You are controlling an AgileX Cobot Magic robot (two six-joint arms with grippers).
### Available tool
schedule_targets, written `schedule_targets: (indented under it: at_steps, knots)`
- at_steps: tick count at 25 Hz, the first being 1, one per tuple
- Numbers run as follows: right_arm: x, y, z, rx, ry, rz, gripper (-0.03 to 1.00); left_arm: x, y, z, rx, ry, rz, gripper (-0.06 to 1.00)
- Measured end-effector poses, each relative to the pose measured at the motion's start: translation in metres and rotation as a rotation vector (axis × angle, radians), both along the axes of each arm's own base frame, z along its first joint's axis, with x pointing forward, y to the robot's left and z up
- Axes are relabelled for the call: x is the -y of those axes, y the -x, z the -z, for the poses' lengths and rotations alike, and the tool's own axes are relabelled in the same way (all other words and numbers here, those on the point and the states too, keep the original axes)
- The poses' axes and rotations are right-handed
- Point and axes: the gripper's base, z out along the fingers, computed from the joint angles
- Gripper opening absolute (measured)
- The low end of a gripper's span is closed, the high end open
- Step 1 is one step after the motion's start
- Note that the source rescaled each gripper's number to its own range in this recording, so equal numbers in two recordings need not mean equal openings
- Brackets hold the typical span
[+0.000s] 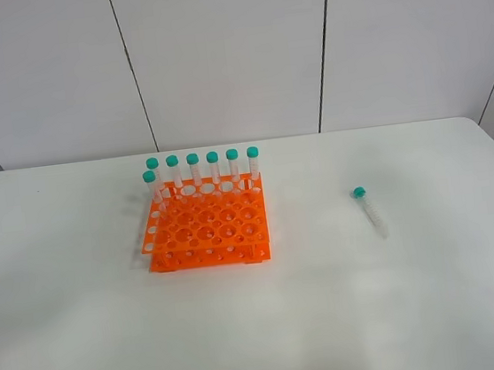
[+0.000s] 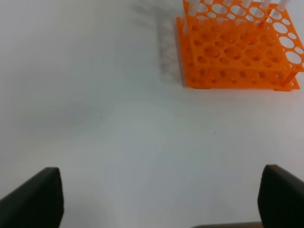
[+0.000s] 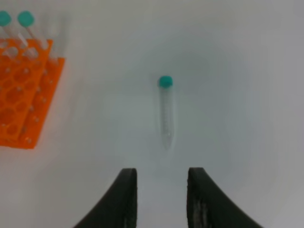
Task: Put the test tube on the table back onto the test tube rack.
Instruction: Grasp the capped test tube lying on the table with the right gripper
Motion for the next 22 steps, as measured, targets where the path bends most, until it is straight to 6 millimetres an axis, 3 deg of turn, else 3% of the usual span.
schedule_targets:
  at_steps: [10, 22]
  knots:
    - [0.005, -0.062, 0.037, -0.189, 0.005, 0.001, 0.51, 0.000, 0.000, 0.000, 0.000, 0.000, 0.000, 1.00]
    - [0.011, -0.109, 0.102, -0.351, 0.037, -0.014, 0.51, 0.000, 0.000, 0.000, 0.000, 0.000, 0.000, 1.00]
